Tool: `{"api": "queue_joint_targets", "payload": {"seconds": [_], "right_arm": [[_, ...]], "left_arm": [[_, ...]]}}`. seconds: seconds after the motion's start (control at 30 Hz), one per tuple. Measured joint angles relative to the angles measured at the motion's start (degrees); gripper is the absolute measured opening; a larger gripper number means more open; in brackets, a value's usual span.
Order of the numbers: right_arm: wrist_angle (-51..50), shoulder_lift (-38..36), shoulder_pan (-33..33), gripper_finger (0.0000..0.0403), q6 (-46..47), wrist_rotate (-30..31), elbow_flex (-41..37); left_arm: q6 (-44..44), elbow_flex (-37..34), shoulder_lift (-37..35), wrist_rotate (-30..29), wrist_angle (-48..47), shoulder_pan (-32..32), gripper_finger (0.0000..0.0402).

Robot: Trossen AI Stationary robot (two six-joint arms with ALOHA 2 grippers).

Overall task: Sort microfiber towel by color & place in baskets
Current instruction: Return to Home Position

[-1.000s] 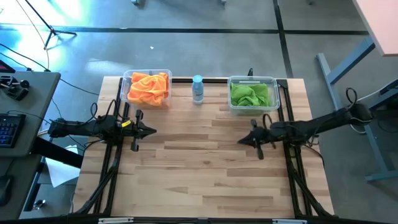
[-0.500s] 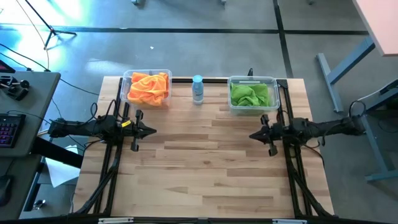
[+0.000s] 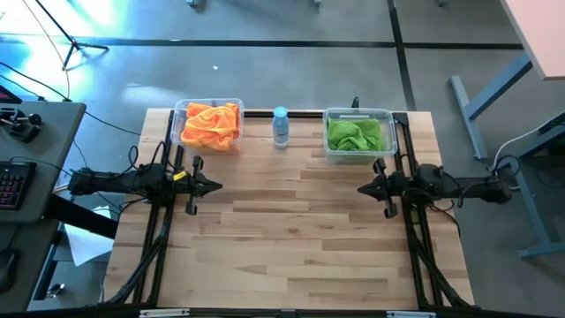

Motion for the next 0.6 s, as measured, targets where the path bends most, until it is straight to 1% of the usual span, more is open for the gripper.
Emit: {"api": "queue_joint_targets", "payload": {"seconds": [0.13,0.3,0.37,0.6], "right_arm": [[-4.0,0.1,-0.4,0.0000,-1.3,0.7,0.0],[-4.4,0.2,-0.4,0.0000,-0.8,7.0,0.0],[-4.2,0.2,-0.4,0.0000,-0.6,8.5,0.0],[-4.2,0.2,-0.4,0.0000,-0.6,8.8,0.0]], "left_arm": [[0.0,0.0,0.0,0.0,0.1,0.0,0.0000],[0.0,0.0,0.0,0.0,0.0,0.0,0.0000],[0.0,0.0,0.0,0.0,0.1,0.0,0.0000],[0.0,0.0,0.0,0.0,0.0,0.0,0.0000]]}}
